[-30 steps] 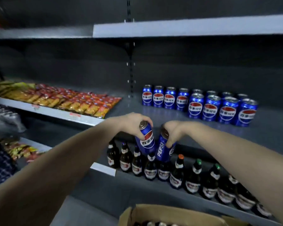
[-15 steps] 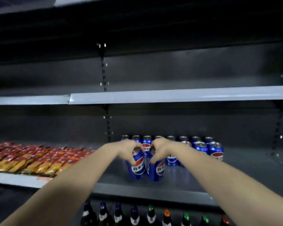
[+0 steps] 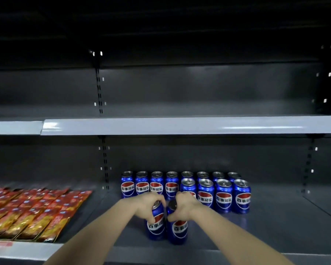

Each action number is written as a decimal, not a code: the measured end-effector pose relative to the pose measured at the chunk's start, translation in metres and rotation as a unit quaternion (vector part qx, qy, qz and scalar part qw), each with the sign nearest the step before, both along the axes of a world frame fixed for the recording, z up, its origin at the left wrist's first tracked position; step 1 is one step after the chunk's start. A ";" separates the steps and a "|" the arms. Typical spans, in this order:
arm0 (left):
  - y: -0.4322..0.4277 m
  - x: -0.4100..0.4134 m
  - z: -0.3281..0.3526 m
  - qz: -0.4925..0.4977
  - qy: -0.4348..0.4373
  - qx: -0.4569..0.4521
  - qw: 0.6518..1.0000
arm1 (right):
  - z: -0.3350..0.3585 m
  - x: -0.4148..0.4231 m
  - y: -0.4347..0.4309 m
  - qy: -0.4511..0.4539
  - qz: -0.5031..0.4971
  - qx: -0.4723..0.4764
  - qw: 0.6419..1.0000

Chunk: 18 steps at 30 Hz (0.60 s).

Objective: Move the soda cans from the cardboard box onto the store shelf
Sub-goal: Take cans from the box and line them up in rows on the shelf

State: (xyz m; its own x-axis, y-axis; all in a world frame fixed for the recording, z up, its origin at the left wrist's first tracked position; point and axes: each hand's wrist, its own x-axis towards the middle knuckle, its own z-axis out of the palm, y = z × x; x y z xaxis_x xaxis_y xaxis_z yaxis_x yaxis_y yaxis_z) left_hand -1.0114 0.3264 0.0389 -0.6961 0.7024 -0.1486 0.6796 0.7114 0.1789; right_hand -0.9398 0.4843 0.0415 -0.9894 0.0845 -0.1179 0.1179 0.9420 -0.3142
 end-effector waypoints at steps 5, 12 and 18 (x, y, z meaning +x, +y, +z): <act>0.003 0.011 -0.032 0.038 0.012 0.154 0.987 | -0.030 0.003 0.003 0.095 -0.036 -0.071 0.992; 0.002 0.033 -0.104 0.179 -0.072 0.465 0.864 | -0.092 0.036 -0.006 0.151 -0.115 -0.218 0.957; 0.008 0.027 -0.121 0.273 -0.016 0.370 0.888 | -0.099 0.029 -0.011 0.143 -0.164 -0.187 0.958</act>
State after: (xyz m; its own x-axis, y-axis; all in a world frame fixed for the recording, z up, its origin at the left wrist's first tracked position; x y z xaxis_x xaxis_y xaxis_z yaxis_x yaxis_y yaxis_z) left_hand -0.9839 0.3348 -0.0825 -0.9665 0.1749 0.1876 0.2560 0.6122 0.7481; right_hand -0.9111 0.4736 -0.0576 -0.9133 0.4008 0.0718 0.2466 0.6848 -0.6857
